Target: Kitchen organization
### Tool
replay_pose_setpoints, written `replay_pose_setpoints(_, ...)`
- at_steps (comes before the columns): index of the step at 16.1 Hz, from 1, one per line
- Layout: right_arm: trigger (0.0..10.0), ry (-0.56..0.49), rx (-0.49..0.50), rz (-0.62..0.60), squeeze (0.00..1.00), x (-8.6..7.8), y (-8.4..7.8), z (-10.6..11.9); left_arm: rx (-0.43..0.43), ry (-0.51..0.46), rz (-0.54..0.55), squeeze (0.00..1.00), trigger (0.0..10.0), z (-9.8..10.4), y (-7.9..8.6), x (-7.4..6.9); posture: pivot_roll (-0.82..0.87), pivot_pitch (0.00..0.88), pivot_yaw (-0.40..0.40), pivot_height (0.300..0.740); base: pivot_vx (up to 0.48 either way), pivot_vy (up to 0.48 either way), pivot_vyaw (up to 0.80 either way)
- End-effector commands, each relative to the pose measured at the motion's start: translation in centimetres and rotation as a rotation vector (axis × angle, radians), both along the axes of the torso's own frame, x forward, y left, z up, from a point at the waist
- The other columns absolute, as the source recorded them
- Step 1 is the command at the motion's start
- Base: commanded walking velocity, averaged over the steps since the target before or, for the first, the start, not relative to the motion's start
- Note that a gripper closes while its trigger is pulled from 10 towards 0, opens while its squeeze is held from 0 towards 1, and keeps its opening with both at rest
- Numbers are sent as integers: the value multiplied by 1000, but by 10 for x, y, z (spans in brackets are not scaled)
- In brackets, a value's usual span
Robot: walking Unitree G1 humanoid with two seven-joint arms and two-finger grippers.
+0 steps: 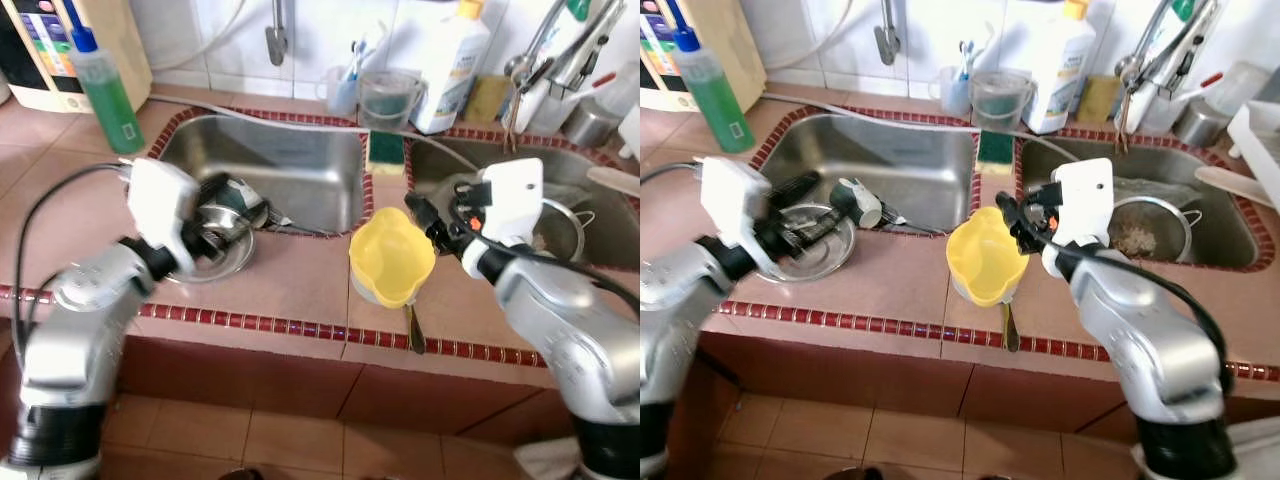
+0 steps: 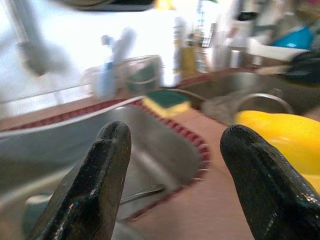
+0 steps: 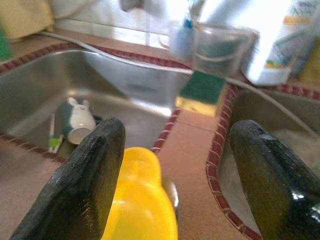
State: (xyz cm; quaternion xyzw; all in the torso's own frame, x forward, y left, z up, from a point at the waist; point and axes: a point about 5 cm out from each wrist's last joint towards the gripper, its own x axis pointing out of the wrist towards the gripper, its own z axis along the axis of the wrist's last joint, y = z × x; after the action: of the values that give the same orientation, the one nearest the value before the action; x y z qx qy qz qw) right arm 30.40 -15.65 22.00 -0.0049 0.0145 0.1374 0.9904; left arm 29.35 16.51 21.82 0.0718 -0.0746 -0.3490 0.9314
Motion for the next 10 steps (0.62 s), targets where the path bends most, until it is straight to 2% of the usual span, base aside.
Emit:
replay_pose_setpoints(1, 10000, -13, 6, -50, 0, 6, -7, 2, 38, -16, -44, 0, 10000, 2, -11, -8, -58, 53, -41, 740, 0, 0, 0)
replay_pose_setpoints(3, 10000, 28, 27, -86, 0, 16, -5, -5, 86, -23, -134, 0, 10000, -7, -28, -21, -41, 49, -51, 740, 0, 0, 0)
replay_pose_setpoints(5, 10000, 53, 49, -95, 0, 23, -3, -9, 93, -1, -159, 0, 10000, -14, -38, -26, -34, 46, -60, 740, 0, 0, 0)
replay_pose_setpoints(10, 10000, 149, 109, -12, 0, 24, 13, -20, 116, -16, -190, 0, 10000, -18, -51, -32, -32, 49, -85, 740, 0, 0, 0)
